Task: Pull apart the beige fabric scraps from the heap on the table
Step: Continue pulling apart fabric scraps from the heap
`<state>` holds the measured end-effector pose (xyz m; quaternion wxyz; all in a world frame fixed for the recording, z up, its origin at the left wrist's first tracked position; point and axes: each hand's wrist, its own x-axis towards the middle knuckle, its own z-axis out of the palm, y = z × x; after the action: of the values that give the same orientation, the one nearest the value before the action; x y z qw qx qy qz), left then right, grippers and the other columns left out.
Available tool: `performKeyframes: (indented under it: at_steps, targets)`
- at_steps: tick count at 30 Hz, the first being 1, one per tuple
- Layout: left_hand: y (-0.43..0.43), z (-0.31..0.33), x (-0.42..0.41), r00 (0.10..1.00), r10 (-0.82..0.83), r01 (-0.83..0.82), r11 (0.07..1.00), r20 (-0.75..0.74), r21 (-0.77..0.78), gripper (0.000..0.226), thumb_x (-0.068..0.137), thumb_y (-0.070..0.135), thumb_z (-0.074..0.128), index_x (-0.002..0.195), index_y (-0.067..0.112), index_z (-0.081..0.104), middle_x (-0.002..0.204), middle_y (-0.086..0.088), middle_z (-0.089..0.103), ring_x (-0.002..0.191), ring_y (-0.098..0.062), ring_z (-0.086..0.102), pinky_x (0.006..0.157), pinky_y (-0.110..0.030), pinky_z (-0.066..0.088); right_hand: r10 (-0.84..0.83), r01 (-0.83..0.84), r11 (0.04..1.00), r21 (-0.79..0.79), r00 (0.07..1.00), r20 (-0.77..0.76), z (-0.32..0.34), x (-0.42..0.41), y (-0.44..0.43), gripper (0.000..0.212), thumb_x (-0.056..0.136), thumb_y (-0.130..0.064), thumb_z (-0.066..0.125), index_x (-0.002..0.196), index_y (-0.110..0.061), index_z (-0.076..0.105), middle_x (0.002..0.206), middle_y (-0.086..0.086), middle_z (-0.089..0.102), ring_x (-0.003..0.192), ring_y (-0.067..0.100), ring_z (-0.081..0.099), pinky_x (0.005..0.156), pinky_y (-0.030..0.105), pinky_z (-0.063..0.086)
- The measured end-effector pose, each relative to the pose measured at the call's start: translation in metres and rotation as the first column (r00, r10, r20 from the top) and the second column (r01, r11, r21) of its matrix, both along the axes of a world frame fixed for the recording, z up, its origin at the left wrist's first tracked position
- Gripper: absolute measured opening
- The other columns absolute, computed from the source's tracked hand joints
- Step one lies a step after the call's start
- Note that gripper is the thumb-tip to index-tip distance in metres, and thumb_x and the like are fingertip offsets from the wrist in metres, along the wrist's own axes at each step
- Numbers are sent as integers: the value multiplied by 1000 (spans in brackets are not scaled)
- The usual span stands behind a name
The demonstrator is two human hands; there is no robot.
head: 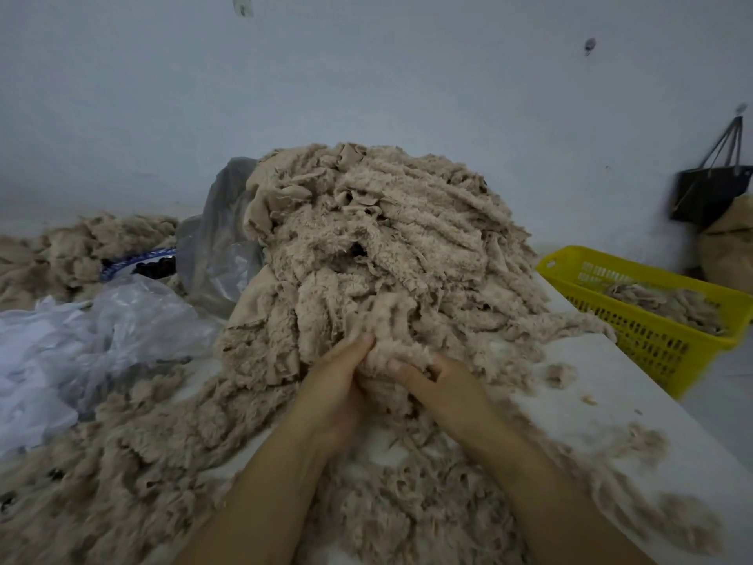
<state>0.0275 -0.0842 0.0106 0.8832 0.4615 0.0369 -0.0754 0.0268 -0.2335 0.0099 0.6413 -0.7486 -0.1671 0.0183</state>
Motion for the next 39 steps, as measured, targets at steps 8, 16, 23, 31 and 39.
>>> performKeyframes:
  at_steps: [8,16,23,31,39]
  targets:
    - [4,6,-1,997,-9,16,996,78,-92,45,92,28,59,131,5,60,127,-18,67,118,-30,65,100,-45,51,-39,43,988,149,999,-30,1,9,-11,53,58,-91,59,102,-61,62,109,-33,65,96,-13,62,79,18,53]
    - [-8,0,-7,990,-47,13,967,131,255,23,82,39,68,101,30,79,115,2,74,111,-11,69,89,-28,54,-35,38,980,-195,999,20,-12,18,-7,28,87,-51,67,111,-54,53,103,-39,62,94,-19,58,70,2,44]
    - [-4,-1,-3,985,77,-122,944,155,307,45,85,54,57,110,22,75,115,0,74,103,-13,70,88,-32,51,-258,326,704,631,945,-200,7,30,-39,21,100,-29,55,113,-13,58,88,2,70,77,22,68,64,30,57]
    - [7,-6,8,907,397,-420,836,137,352,27,103,21,52,92,8,73,68,5,69,52,-4,57,49,-16,47,-456,454,889,-65,890,-20,-10,36,-38,21,103,-38,48,88,-27,58,94,-6,61,85,11,61,74,33,45]
    - [0,-11,7,990,143,-126,898,-11,421,29,98,36,60,90,17,80,82,-9,73,59,-14,61,58,-27,49,-169,197,970,-141,967,189,-7,23,-18,32,99,-31,48,85,-36,77,104,-23,65,105,-16,53,84,1,36]
